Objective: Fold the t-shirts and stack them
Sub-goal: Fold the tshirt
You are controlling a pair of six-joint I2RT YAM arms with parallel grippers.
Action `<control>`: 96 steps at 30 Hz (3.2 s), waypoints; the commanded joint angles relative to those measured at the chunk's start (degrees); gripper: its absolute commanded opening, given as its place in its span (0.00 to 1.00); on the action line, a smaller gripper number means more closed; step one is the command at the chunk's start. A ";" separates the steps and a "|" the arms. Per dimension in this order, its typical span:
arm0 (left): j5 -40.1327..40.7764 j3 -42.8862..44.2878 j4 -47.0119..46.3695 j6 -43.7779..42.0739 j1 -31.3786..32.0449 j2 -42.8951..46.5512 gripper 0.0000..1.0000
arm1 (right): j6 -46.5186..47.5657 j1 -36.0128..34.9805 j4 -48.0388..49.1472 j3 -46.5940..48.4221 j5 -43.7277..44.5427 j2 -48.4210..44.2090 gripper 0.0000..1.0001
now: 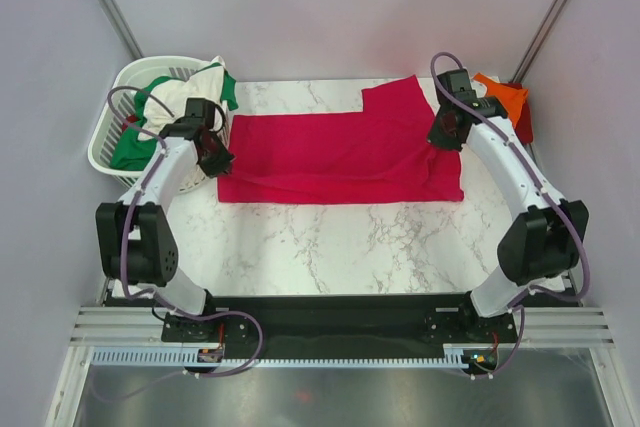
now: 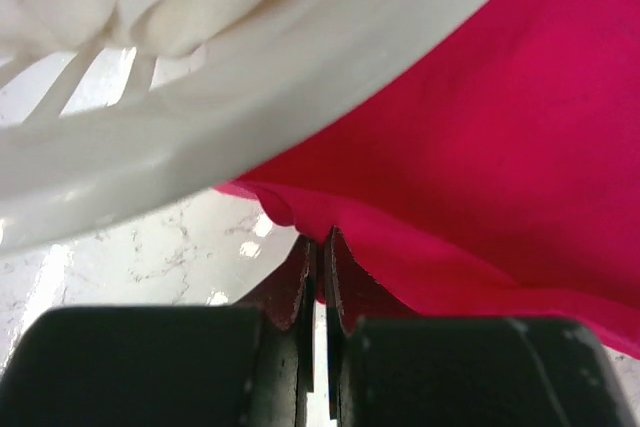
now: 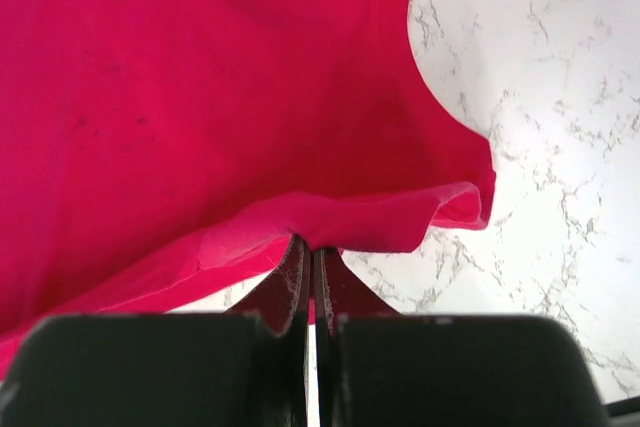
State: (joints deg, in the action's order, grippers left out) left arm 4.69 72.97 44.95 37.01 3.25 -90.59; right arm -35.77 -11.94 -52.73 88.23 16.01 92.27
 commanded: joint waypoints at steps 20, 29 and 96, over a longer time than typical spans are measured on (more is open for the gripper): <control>1.55 19.93 2.86 -5.37 -0.52 -25.86 0.07 | 1.93 3.94 1.49 19.61 3.85 21.98 0.00; 8.58 23.36 7.35 -2.39 -0.70 -25.00 0.62 | 4.83 6.14 -1.75 39.72 3.75 36.39 0.82; 14.46 -15.22 -5.22 6.75 17.49 -6.54 0.72 | 5.09 31.10 26.53 -44.80 -13.46 -13.87 0.48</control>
State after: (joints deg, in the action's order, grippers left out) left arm 19.68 59.99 35.99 42.02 19.16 -98.76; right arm -31.55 18.90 -25.87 44.36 3.66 78.83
